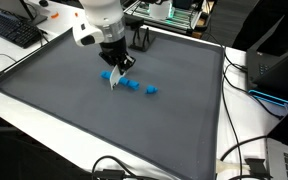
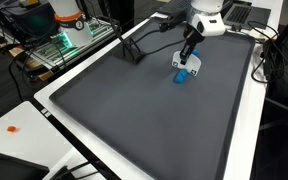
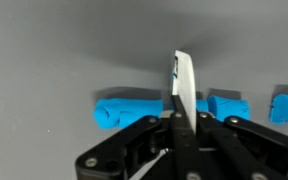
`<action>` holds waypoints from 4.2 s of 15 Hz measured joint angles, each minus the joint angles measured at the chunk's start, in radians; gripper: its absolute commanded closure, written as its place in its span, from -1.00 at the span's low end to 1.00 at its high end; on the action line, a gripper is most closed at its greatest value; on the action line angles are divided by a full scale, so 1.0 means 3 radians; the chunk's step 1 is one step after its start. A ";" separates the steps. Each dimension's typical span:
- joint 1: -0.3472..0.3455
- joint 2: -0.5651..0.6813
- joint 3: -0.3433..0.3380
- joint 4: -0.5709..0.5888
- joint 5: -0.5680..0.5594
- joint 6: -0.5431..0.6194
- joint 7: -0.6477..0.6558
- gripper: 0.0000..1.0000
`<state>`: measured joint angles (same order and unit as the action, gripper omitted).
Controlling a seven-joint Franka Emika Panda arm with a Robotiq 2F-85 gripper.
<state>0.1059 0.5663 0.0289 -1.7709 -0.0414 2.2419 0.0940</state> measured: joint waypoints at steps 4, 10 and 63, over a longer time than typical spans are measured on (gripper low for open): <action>0.0000 -0.0020 0.0001 -0.0020 0.0000 0.0000 -0.0002 0.98; 0.0000 -0.0140 -0.0012 -0.0031 -0.0015 0.0000 -0.0002 0.98; -0.0048 -0.0215 -0.0084 -0.0357 -0.0085 0.0091 0.0155 0.98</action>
<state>0.0913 0.5017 0.0037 -1.8780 -0.0669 2.2692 0.1404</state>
